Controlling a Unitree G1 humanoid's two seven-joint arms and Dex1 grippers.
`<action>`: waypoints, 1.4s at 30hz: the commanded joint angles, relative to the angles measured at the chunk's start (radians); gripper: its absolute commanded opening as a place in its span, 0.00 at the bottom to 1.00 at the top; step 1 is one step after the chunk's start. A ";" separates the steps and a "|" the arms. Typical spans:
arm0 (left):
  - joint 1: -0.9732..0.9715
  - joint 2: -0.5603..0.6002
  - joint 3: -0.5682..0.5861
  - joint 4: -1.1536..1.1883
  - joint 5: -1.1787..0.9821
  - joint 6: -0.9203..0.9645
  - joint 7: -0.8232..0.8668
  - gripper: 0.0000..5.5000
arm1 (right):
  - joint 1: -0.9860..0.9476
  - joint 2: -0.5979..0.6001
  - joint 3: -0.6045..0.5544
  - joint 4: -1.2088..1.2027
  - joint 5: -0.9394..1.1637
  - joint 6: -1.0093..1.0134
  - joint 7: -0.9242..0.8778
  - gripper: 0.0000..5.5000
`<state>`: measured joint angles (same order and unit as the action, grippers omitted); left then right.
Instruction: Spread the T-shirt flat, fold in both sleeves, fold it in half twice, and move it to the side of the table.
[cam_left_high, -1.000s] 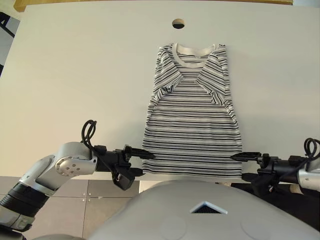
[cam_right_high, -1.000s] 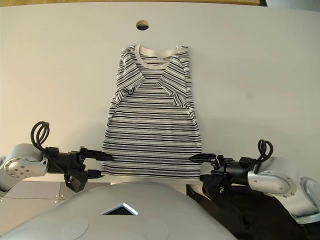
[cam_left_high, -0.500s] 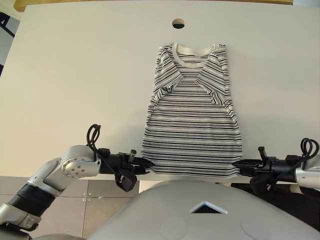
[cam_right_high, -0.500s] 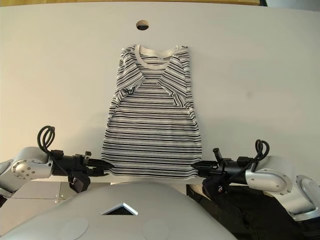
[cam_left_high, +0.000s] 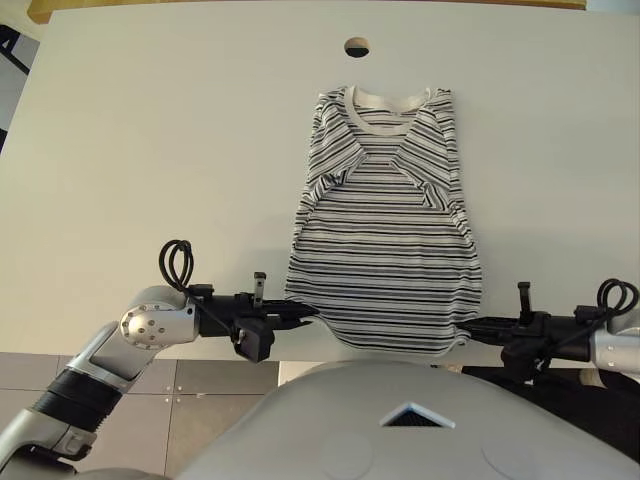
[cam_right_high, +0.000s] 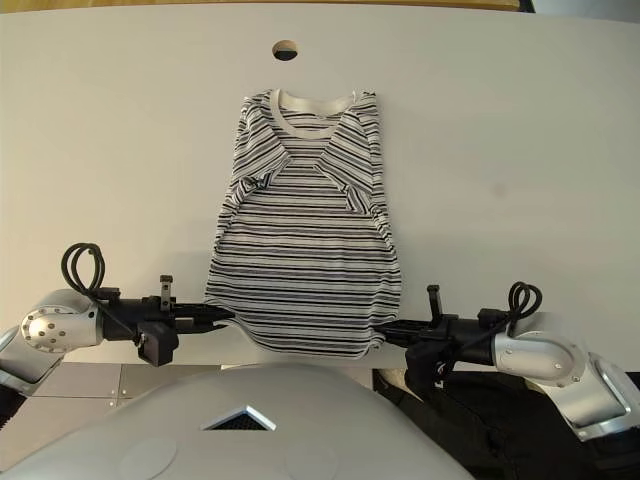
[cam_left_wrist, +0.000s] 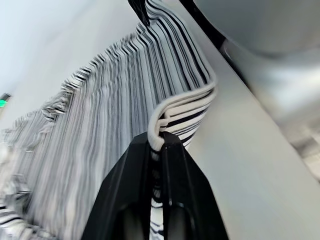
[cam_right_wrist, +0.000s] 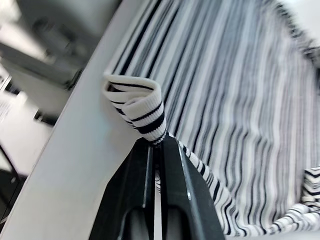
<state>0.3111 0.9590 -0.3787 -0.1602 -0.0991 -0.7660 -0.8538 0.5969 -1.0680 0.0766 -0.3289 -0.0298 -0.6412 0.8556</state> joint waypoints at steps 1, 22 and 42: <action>-0.126 -0.125 0.068 0.038 -0.026 0.070 0.086 0.02 | -0.121 0.107 -0.069 0.015 0.158 0.030 -0.087 0.02; -0.952 -0.584 0.062 1.165 0.453 0.126 0.587 0.02 | -0.947 0.601 0.051 0.881 -0.306 0.192 -0.682 0.02; -1.124 -0.697 0.131 1.489 0.470 0.333 0.839 0.49 | -1.318 0.717 0.048 1.464 -0.273 0.212 -0.798 0.50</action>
<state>-0.7782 0.2618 -0.2910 1.3074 0.4057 -0.4777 -0.0308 -0.7059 -0.3543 0.1435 1.1310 -0.3276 -0.4186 0.0586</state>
